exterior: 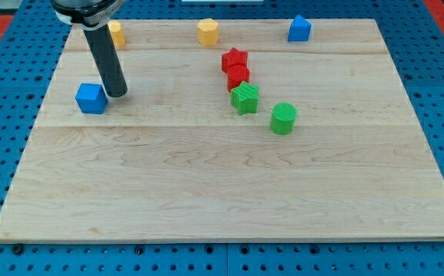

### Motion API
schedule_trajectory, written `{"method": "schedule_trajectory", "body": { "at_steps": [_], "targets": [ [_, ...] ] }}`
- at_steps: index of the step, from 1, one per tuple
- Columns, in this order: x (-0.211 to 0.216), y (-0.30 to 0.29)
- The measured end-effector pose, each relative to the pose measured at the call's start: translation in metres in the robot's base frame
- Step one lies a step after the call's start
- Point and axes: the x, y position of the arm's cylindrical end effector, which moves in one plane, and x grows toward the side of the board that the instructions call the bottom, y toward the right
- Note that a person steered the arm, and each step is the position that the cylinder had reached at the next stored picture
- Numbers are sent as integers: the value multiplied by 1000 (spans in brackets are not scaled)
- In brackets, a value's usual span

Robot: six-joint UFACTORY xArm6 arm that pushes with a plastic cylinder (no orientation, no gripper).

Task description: Nudge the red star a bit right

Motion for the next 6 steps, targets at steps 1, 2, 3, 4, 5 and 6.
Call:
{"method": "schedule_trajectory", "body": {
  "at_steps": [1,2,3,4,5,6],
  "targets": [
    [-27,17],
    [-45,61],
    [-50,87],
    [-53,139],
    [-64,156],
    [-67,156]
  ]
}}
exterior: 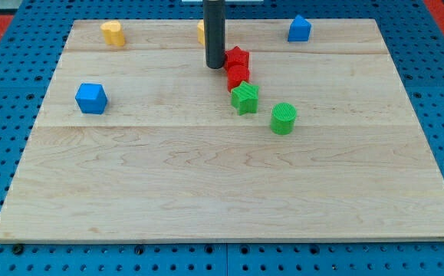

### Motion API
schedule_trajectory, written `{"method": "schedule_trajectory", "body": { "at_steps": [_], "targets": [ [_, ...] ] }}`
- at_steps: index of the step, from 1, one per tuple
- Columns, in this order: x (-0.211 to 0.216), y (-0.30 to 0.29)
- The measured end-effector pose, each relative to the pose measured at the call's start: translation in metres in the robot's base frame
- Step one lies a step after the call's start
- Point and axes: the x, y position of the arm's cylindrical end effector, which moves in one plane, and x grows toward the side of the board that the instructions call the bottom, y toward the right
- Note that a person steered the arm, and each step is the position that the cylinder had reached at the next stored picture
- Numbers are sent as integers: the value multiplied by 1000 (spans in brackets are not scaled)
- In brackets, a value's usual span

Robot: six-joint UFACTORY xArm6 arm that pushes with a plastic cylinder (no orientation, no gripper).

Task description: Nudge the red star a bit right

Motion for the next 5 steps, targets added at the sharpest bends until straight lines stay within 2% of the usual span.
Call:
{"method": "schedule_trajectory", "body": {
  "at_steps": [4,5],
  "targets": [
    [0,0],
    [17,-32]
  ]
}}
